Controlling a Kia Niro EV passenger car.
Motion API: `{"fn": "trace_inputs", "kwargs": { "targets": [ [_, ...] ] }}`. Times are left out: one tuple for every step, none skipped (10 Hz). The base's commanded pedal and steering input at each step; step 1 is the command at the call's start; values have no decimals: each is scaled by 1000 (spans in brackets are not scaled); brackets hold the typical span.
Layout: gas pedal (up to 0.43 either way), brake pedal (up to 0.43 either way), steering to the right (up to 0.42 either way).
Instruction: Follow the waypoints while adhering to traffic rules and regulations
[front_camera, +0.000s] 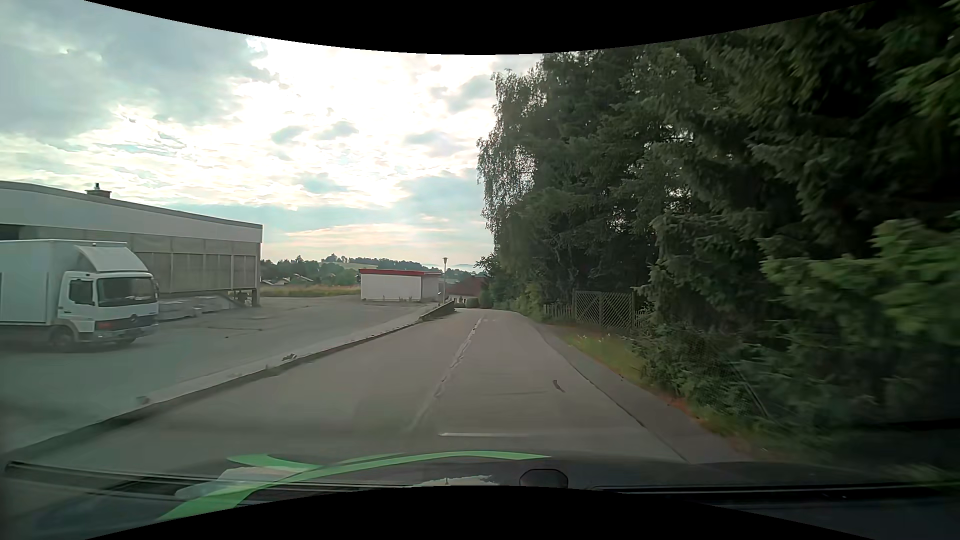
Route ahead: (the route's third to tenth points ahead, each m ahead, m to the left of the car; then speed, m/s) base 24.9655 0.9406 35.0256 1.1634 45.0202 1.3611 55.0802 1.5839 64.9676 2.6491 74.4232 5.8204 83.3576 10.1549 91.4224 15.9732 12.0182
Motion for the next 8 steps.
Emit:
{"fn": "trace_inputs", "kwargs": {
  "targets": [
    [287, 0, 3],
    [268, 0, 3],
    [220, 0, 2],
    [177, 0, 2],
    [130, 0, 2],
    [39, 0, 2],
    [0, 0, 1],
    [0, 0, 2]
  ]
}}
